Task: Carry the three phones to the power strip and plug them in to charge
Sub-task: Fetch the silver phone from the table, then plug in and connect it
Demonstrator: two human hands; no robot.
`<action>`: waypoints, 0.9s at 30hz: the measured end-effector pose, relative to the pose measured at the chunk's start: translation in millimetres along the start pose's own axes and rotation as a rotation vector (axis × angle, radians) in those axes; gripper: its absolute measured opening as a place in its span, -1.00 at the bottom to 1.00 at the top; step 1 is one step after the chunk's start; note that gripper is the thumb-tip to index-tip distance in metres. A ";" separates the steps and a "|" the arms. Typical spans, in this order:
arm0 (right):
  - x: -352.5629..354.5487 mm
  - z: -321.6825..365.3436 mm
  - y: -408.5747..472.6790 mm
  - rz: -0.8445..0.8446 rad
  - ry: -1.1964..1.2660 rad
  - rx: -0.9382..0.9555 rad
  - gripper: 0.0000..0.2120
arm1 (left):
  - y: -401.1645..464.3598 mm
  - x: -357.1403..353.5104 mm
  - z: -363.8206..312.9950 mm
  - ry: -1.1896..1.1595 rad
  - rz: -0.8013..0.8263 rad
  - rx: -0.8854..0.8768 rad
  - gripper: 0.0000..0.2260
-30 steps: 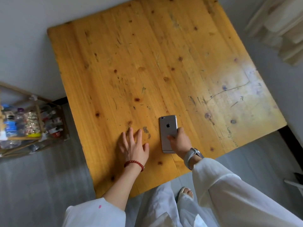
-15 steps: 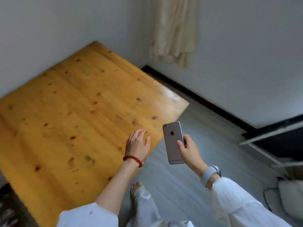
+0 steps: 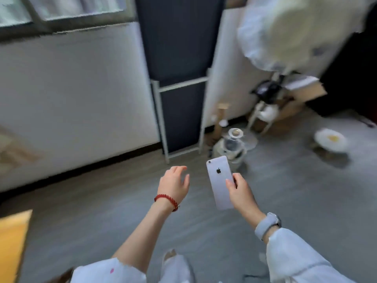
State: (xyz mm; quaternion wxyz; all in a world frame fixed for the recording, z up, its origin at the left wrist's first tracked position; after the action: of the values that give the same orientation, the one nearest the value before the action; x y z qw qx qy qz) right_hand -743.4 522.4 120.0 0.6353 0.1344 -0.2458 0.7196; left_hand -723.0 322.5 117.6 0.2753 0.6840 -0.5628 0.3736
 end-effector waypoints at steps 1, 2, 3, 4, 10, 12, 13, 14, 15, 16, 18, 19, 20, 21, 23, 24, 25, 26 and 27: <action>33.5 -19.9 5.8 -0.077 0.027 -0.047 -0.88 | 17.6 -20.6 -34.8 0.017 0.041 -0.070 -0.70; 59.1 -36.7 9.2 -0.138 0.049 -0.095 -0.88 | 29.7 -37.0 -62.0 0.027 0.069 -0.126 -0.71; 89.3 -57.2 12.4 -0.212 0.073 -0.153 -0.89 | 42.6 -57.9 -95.0 0.034 0.105 -0.191 -0.72; 117.1 -77.3 15.2 -0.283 0.096 -0.208 -0.89 | 54.1 -79.7 -125.8 0.034 0.143 -0.249 -0.73; 261.6 -185.2 53.4 -0.563 0.169 -0.419 -0.79 | 120.5 -208.5 -297.3 0.042 0.348 -0.504 -0.73; 304.3 -209.7 80.1 -0.603 0.186 -0.454 -0.73 | 149.1 -244.2 -348.9 0.045 0.376 -0.568 -0.72; 327.8 -221.6 96.3 -0.626 0.199 -0.472 -0.74 | 167.0 -263.3 -377.8 0.053 0.392 -0.606 -0.71; 350.4 -232.9 111.1 -0.650 0.217 -0.493 -0.76 | 184.8 -281.8 -405.5 0.068 0.413 -0.636 -0.70; 375.2 -243.1 124.8 -0.670 0.227 -0.504 -0.79 | 201.7 -300.4 -435.5 0.085 0.430 -0.660 -0.70; 400.6 -251.0 136.5 -0.686 0.227 -0.507 -0.79 | 216.7 -318.0 -465.6 0.098 0.444 -0.679 -0.70; 451.4 -266.2 148.1 -0.739 0.217 -0.517 -0.73 | 234.3 -351.2 -526.3 0.113 0.480 -0.747 -0.71; 478.0 -276.1 149.4 -0.780 0.220 -0.532 -0.70 | 237.6 -370.5 -558.9 0.124 0.512 -0.793 -0.71; 504.1 -287.4 146.6 -0.826 0.225 -0.557 -0.67 | 237.0 -391.4 -591.6 0.139 0.546 -0.841 -0.70; 528.9 -299.0 141.9 -0.874 0.230 -0.585 -0.66 | 234.5 -411.7 -623.3 0.146 0.578 -0.879 -0.69; 574.5 -323.9 129.2 -0.972 0.249 -0.642 -0.67 | 223.1 -449.7 -683.6 0.137 0.635 -0.952 -0.68; 598.2 -338.9 122.1 -1.023 0.269 -0.670 -0.70 | 214.6 -470.3 -714.9 0.127 0.667 -0.990 -0.68; 621.3 -355.4 116.0 -1.067 0.287 -0.693 -0.75 | 204.7 -491.0 -744.8 0.122 0.693 -1.030 -0.68; 643.9 -371.1 110.9 -1.104 0.296 -0.709 -0.82 | 195.3 -510.9 -773.1 0.117 0.716 -1.067 -0.68; 664.6 -384.9 107.5 -1.131 0.294 -0.720 -0.88 | 187.0 -527.7 -797.3 0.109 0.737 -1.096 -0.68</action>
State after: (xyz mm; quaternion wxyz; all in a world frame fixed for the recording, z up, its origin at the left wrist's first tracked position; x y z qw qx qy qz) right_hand -907.2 1280.3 112.0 0.9453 -0.0765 -0.2728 0.1614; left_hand -1111.8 1215.6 130.1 0.4659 0.1878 -0.8538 0.1368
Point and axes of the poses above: each hand's wrist, its own y-axis towards the middle knuckle, its own x-axis out of the back of the hand, z = x × y, the point moved 7 cm from there along y, towards the middle knuckle
